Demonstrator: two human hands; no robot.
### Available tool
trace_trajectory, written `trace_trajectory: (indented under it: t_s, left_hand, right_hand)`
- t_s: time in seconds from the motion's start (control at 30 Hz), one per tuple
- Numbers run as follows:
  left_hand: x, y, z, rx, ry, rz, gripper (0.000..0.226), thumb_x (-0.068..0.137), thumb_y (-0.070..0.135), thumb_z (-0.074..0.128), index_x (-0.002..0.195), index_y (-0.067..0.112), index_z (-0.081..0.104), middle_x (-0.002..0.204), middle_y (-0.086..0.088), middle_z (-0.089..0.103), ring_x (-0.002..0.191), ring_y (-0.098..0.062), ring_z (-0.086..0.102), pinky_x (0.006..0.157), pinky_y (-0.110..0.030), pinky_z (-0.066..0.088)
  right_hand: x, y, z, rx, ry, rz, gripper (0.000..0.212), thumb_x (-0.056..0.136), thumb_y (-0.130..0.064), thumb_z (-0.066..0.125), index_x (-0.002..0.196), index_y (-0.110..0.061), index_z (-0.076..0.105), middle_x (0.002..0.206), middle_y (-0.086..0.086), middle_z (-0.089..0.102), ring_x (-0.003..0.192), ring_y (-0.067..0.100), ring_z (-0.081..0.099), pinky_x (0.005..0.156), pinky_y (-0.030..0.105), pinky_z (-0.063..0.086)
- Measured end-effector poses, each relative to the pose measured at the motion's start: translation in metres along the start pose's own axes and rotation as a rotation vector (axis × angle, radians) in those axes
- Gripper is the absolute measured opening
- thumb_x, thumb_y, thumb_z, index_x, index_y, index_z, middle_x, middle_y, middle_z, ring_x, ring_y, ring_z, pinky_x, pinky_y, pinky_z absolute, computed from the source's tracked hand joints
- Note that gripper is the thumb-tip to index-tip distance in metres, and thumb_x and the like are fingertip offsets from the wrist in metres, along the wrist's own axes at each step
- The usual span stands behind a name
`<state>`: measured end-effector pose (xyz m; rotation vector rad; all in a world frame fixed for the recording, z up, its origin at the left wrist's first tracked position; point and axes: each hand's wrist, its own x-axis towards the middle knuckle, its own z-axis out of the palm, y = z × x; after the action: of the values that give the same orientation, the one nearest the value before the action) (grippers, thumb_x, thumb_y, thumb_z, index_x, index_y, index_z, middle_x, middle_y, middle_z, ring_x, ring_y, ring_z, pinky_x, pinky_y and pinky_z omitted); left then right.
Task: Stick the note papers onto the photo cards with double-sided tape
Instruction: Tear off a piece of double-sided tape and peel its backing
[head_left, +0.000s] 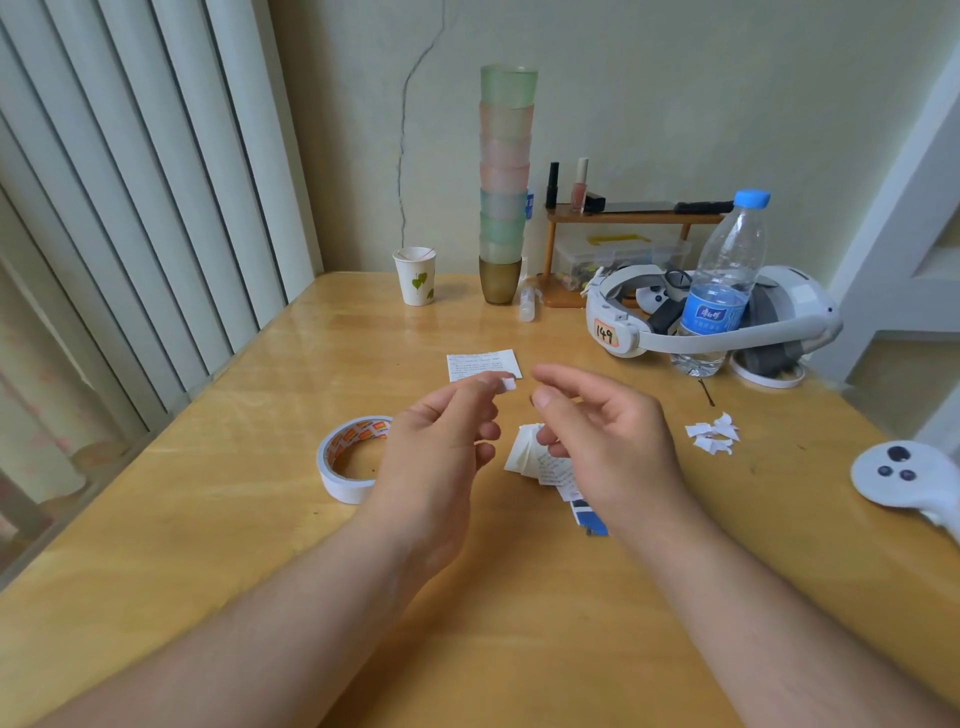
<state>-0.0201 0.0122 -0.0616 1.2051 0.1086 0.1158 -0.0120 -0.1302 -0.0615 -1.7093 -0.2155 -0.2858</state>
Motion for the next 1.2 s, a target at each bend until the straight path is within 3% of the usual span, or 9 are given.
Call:
trace_trajectory:
  t_s: [0.13,0.27,0.4,0.53,0.67,0.8,1.03,1.1,1.2]
  left_hand:
    - [-0.004,-0.002,0.000,0.036,-0.074,0.015,0.037,0.104,0.032,0.053,0.087,0.017,0.082,0.077,-0.002,0.047,0.069,-0.015,0.046,0.071,-0.033,0.040]
    - [-0.007,-0.004,-0.002,0.162,-0.144,0.078,0.046,0.095,0.050,0.046,0.085,0.023,0.082,0.072,0.000,0.048,0.073,-0.016,0.045,0.076,-0.037,0.041]
    - [-0.007,-0.005,-0.007,0.404,-0.156,0.198,0.063,0.092,0.066,0.039,0.095,0.021,0.083,0.074,0.003,0.049,0.071,-0.010,0.046,0.075,-0.027,0.040]
    - [-0.004,-0.005,-0.011,0.421,-0.132,0.250,0.062,0.095,0.064,0.035,0.093,0.027,0.085,0.073,0.008,0.053,0.072,-0.006,0.048,0.071,-0.013,0.041]
    - [-0.005,-0.003,-0.007,0.206,-0.159,0.059,0.065,0.101,0.063,0.035,0.088,0.024,0.086,0.074,0.000,0.049,0.078,-0.022,0.044,0.083,-0.035,0.042]
    - [-0.005,0.002,-0.006,-0.048,-0.257,-0.193,0.075,0.106,0.059,0.031,0.097,0.007,0.084,0.068,-0.001,0.042,0.067,-0.017,0.042,0.078,-0.035,0.040]
    - [-0.004,0.004,-0.008,-0.218,-0.353,-0.333,0.083,0.101,0.067,0.030,0.114,0.001,0.079,0.069,0.000,0.036,0.063,-0.016,0.039,0.075,-0.035,0.039]
    - [-0.005,0.006,-0.008,-0.290,-0.386,-0.387,0.084,0.100,0.069,0.031,0.118,0.002,0.078,0.069,0.000,0.035,0.062,-0.016,0.039,0.074,-0.034,0.039]
    - [-0.004,0.007,-0.009,-0.264,-0.377,-0.376,0.083,0.100,0.069,0.032,0.118,0.003,0.078,0.070,0.000,0.036,0.062,-0.016,0.039,0.073,-0.035,0.038]
  right_hand:
    - [-0.004,-0.007,0.003,0.091,-0.049,0.020,0.038,0.078,-0.054,0.072,0.111,-0.037,0.075,0.100,0.004,0.075,0.080,0.034,0.066,0.079,0.050,0.059]
    - [-0.003,-0.004,0.004,0.134,-0.027,0.035,0.017,0.081,-0.041,0.079,0.096,-0.032,0.079,0.090,0.002,0.078,0.073,0.014,0.066,0.077,0.044,0.060]
    - [0.000,-0.002,0.001,0.161,-0.044,0.033,0.004,0.089,-0.017,0.080,0.089,-0.021,0.080,0.087,0.004,0.080,0.075,0.010,0.069,0.073,0.028,0.057]
    - [0.003,0.000,0.000,0.256,-0.071,0.100,0.003,0.081,-0.020,0.083,0.084,-0.020,0.082,0.079,0.008,0.077,0.073,0.016,0.068,0.069,0.027,0.057]
    - [0.006,0.003,-0.006,0.353,-0.150,0.166,0.023,0.073,-0.026,0.077,0.092,-0.015,0.080,0.077,0.004,0.076,0.070,0.014,0.068,0.068,0.024,0.056]
    - [0.007,0.004,-0.009,0.350,-0.179,0.166,0.015,0.075,-0.028,0.076,0.085,-0.019,0.082,0.072,0.005,0.072,0.067,0.013,0.065,0.067,0.026,0.056]
    - [0.007,0.003,-0.009,0.388,-0.185,0.127,0.014,0.079,-0.028,0.072,0.085,-0.018,0.081,0.071,0.006,0.069,0.063,0.012,0.060,0.065,0.026,0.052]
    - [0.008,0.002,-0.010,0.359,-0.163,0.104,0.011,0.090,-0.019,0.069,0.092,-0.017,0.080,0.071,0.004,0.071,0.064,0.012,0.061,0.064,0.025,0.052]
    - [0.008,0.003,-0.013,0.313,-0.155,0.103,0.024,0.103,-0.005,0.057,0.098,-0.015,0.079,0.078,0.006,0.073,0.070,0.013,0.063,0.066,0.024,0.054]
